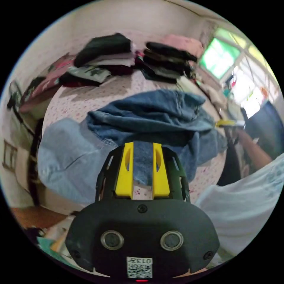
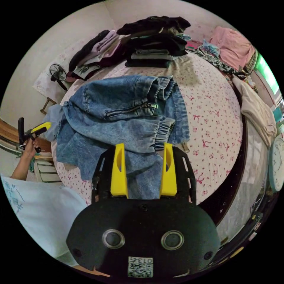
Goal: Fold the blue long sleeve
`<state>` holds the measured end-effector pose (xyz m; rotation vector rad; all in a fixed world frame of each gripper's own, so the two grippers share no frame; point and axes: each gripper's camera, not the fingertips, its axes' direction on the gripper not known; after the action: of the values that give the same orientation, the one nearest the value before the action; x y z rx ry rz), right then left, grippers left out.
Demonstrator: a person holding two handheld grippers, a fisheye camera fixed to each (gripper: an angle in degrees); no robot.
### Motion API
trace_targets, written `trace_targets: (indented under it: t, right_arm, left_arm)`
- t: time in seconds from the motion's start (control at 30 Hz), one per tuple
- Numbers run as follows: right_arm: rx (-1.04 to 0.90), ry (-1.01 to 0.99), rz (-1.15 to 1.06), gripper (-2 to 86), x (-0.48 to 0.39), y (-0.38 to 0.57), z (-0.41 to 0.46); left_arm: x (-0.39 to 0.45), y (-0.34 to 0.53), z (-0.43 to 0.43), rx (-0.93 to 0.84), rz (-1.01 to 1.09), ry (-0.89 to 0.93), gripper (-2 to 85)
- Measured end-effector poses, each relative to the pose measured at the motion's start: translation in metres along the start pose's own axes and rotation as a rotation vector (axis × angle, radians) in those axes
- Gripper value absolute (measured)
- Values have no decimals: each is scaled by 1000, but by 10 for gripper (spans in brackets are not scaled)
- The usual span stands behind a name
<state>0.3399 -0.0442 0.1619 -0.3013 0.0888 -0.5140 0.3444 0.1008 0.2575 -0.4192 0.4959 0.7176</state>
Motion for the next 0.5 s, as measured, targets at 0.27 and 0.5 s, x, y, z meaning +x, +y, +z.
trace_targets:
  t: [0.27, 0.5]
  right_arm:
    - [-38, 107, -203, 7, -15, -40, -3]
    - [97, 64, -242, 5, 6, -71, -48]
  left_arm:
    - [82, -52, 85, -186, 317, -263, 124]
    - [57, -61, 61, -133, 185, -204, 6]
